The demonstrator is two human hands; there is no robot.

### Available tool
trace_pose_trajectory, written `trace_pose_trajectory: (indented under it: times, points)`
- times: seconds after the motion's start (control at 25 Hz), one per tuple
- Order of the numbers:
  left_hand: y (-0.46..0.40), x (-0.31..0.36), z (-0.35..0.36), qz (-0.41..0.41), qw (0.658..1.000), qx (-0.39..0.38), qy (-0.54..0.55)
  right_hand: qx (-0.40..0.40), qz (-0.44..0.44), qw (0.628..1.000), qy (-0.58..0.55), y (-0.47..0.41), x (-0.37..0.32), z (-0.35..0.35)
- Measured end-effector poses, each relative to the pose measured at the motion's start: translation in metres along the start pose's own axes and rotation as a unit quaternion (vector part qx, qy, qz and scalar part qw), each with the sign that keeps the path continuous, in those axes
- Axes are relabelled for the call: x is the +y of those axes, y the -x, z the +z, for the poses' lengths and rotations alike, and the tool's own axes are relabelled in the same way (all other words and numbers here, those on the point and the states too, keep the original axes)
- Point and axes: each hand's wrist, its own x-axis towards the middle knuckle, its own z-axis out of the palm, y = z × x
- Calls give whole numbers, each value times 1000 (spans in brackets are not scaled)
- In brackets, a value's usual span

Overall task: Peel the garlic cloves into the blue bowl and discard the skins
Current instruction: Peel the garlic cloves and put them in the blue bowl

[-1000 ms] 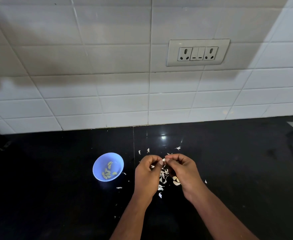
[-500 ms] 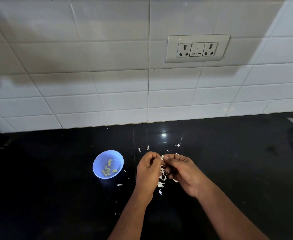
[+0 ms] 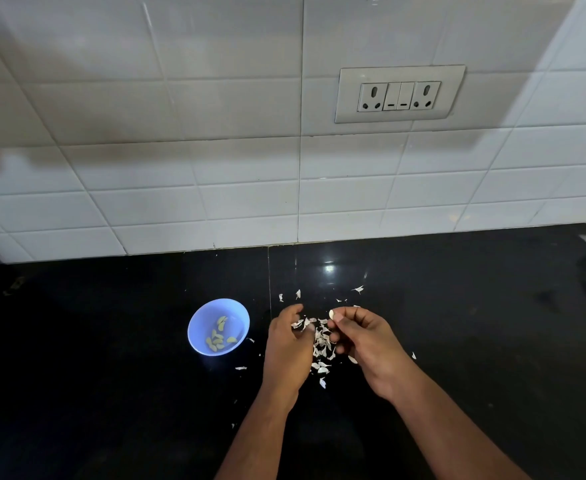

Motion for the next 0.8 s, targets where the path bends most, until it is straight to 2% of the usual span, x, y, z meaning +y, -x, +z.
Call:
trace_pose_trajectory:
  times: [0.12, 0.28, 0.36, 0.4, 0.48, 0.52, 0.64, 0.72, 0.76, 0.8]
  points:
    - [3, 9, 5, -6, 994, -39, 101, 3, -47, 996, 73, 4, 0, 2]
    - [3, 9, 6, 15, 995, -21, 100, 25, -106, 974, 197, 2, 2, -3]
    - [2, 7, 5, 49, 998, -12, 32, 39, -138, 950, 279, 1, 4, -7]
    - [1, 7, 4, 72, 997, -7, -38, 42, -161, 933, 319, 1, 4, -9]
    - [2, 10, 4, 107, 977, 9, -182, 41, -229, 882, 411, 2, 5, -10]
    - [2, 11, 4, 117, 968, 16, -221, 36, -256, 852, 456, 3, 5, -10]
    - [1, 12, 5, 130, 961, 19, -245, 35, -284, 794, 536, 3, 5, -7]
    - [2, 13, 4, 124, 960, 13, -249, 40, -300, 778, 550, 3, 6, -6]
    - [2, 13, 4, 118, 962, 9, -248, 45, -306, 786, 535, 4, 7, -5]
    - [3, 13, 5, 105, 966, 2, -236, 56, -300, 810, 500, 5, 9, -5]
